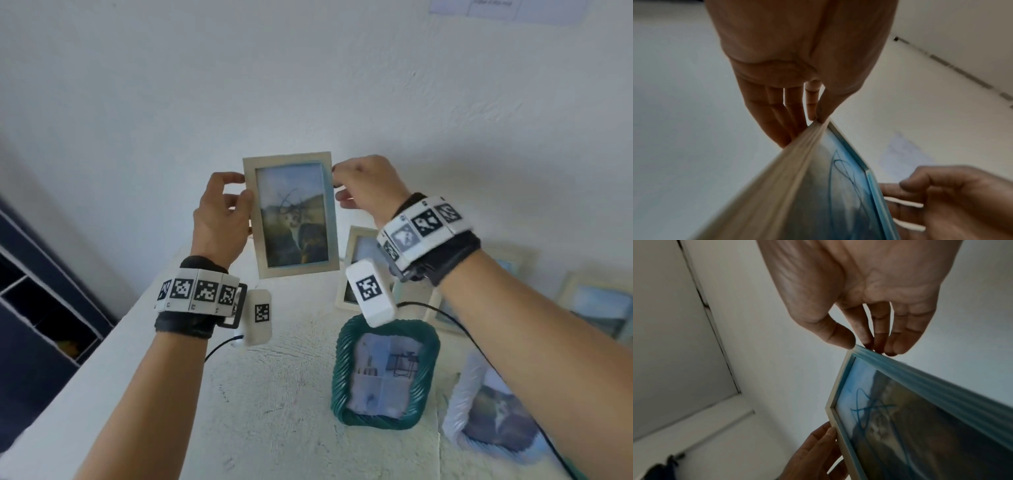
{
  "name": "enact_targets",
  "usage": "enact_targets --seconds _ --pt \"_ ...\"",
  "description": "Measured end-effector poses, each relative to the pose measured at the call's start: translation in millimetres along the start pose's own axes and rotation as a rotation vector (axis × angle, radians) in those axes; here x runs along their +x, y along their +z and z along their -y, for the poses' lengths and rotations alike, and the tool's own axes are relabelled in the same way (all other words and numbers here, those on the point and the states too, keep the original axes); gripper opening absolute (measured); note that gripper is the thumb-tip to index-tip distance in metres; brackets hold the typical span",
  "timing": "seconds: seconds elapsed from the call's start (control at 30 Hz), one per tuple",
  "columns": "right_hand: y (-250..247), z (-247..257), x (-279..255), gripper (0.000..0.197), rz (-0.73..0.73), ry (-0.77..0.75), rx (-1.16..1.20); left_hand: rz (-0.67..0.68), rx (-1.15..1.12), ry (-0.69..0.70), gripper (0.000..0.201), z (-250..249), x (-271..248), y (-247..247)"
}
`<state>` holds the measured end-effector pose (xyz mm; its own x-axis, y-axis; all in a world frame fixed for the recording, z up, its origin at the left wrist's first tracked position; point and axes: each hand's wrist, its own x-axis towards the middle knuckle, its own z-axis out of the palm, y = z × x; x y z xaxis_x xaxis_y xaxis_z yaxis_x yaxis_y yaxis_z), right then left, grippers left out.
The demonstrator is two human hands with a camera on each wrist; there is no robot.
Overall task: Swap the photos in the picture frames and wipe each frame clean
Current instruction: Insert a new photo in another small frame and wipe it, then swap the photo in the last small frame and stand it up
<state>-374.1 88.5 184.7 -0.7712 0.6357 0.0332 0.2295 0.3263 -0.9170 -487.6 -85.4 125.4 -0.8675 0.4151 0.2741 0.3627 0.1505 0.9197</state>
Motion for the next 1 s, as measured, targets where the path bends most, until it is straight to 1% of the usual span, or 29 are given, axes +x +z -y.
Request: enact_targets --seconds 0.03,0.07,0.13,0.2,0.23,0.27,0.3,0.37,0.43,0.5,0.6,0.7,0.73,0.77,0.83,0.87,0.93,0.97,1.0 --pt "-16 -2 -17 0.034 -0.049 -0.034 0.075 0.027 -0.027 0.035 0.019 -17 -9 4" --pt "-31 -4 -36 0.033 -0.095 -0.063 0.128 0.054 -0.051 0.07 0.019 -34 -19 8" --pt "-56 -13 -76 0.032 -0.125 -0.105 0.219 0.106 -0.106 0.125 0.019 -62 -43 17" --pt "-76 -24 -121 0.036 -0.087 -0.13 0.336 0.174 -0.157 0.149 0.02 -83 -70 27" --pt "-83 -32 -144 0.04 -0.042 -0.131 0.401 0.214 -0.178 0.154 0.02 -90 -85 32" --pt "-88 -43 -166 0.044 -0.009 -0.134 0.438 0.258 -0.194 0.15 0.019 -95 -101 38" --pt "-91 -57 -186 0.05 -0.006 -0.148 0.423 0.302 -0.209 0.139 0.019 -98 -117 44" --pt "-95 -87 -222 0.066 -0.054 -0.136 0.376 0.379 -0.225 0.112 0.018 -96 -150 57" --pt "-96 -115 -257 0.078 -0.113 -0.054 0.433 0.436 -0.185 0.099 0.018 -88 -182 71" --pt "-95 -138 -290 0.08 -0.134 0.002 0.498 0.472 -0.143 0.065 0.018 -73 -214 86" --pt "-89 -166 -334 0.073 -0.187 0.083 0.648 0.514 -0.058 0.007 0.017 -47 -261 104" --pt "-85 -194 -366 0.079 -0.247 0.203 0.72 0.538 0.013 -0.075 0.019 -30 -306 118" --pt "-84 -203 -376 0.078 -0.255 0.227 0.754 0.554 0.044 -0.092 0.023 -28 -320 120" --pt "-83 -208 -384 0.071 -0.262 0.245 0.793 0.581 0.069 -0.109 0.032 -26 -332 122" --pt "-83 -216 -398 0.047 -0.268 0.274 0.886 0.658 0.136 -0.133 0.062 -26 -354 128" --pt "-83 -218 -403 0.042 -0.266 0.28 0.906 0.702 0.18 -0.155 0.08 -26 -363 131" --pt "-85 -222 -416 0.039 -0.256 0.257 0.877 0.799 0.232 -0.253 0.12 -30 -381 137" --pt "-85 -222 -421 0.038 -0.243 0.248 0.869 0.835 0.223 -0.302 0.133 -32 -389 139" --pt "-86 -222 -423 0.038 -0.228 0.257 0.88 0.855 0.199 -0.325 0.139 -35 -396 142"
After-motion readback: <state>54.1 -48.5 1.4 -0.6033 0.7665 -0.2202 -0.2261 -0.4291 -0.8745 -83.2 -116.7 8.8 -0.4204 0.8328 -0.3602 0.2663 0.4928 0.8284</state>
